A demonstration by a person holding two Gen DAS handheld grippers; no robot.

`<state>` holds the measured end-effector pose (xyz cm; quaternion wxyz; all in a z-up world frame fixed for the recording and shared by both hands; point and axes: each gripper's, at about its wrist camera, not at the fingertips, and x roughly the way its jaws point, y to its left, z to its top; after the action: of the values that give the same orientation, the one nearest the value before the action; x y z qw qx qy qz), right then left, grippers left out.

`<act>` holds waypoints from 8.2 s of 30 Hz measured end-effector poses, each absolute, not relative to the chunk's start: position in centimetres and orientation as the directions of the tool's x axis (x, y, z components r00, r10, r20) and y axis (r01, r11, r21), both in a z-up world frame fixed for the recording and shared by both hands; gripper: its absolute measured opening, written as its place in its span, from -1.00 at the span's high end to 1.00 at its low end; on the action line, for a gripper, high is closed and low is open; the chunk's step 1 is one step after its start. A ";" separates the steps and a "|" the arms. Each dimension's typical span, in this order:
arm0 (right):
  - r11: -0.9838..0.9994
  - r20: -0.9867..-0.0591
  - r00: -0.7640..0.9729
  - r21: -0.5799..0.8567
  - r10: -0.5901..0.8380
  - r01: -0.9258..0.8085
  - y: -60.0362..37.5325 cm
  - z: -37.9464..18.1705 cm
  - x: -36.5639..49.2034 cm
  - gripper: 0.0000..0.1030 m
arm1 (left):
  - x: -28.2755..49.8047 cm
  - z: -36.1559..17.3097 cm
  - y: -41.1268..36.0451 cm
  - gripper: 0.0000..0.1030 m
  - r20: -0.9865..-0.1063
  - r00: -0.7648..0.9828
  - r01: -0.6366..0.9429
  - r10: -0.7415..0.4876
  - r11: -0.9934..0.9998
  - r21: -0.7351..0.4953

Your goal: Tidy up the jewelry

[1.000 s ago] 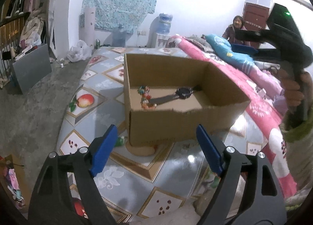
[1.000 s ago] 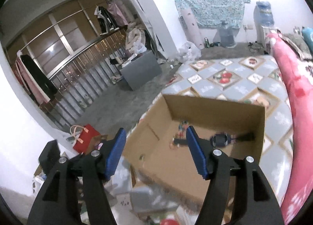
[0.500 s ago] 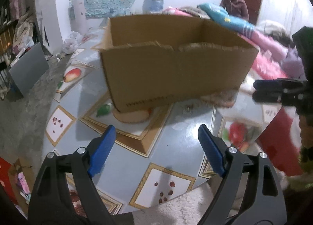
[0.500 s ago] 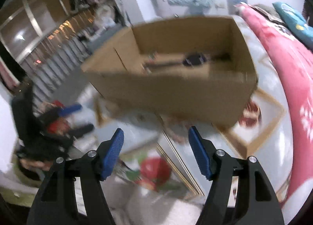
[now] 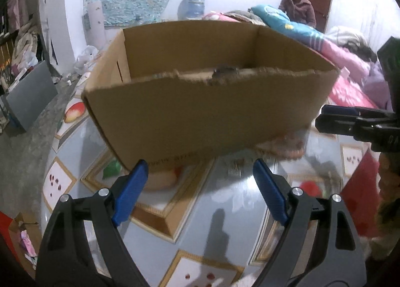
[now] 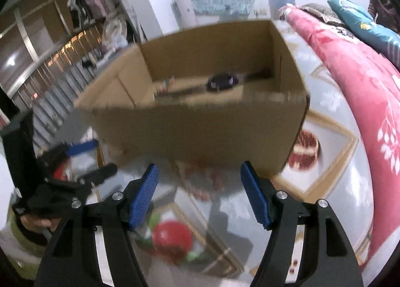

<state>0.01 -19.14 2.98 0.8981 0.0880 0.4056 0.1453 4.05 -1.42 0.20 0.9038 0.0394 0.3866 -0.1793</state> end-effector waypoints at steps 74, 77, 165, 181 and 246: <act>0.983 -0.798 0.599 -0.044 0.072 -0.177 -14.5 -3.8 -3.2 -0.88 | 4.2 -4.5 -4.7 -0.86 -0.805 0.551 0.397 -0.219 0.918 0.022; 0.983 -0.798 0.599 -0.044 0.072 -0.176 -14.5 -3.8 -3.2 -0.88 | 4.2 -4.5 -4.8 -0.86 -0.807 0.550 0.395 -0.217 0.918 0.022; 0.983 -0.800 0.596 -0.047 0.071 -0.180 -14.6 -3.7 -3.0 -0.88 | 4.4 -4.3 -5.0 -0.87 -0.811 0.545 0.397 -0.215 0.917 0.023; 0.983 -0.800 0.595 -0.047 0.071 -0.180 -14.6 -3.7 -3.0 -0.88 | 4.5 -4.2 -5.0 -0.87 -0.811 0.544 0.398 -0.215 0.917 0.024; 0.997 -0.662 0.749 -0.062 -0.007 -0.046 -16.5 3.9 -5.2 -0.88 | 5.4 -3.1 -3.9 -0.87 -0.839 0.501 0.406 -0.211 0.914 0.012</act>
<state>-5.17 -16.51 3.91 0.9345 -0.0370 0.3538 0.0105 5.39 -3.87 -3.12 0.8601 0.1044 0.4660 -0.1793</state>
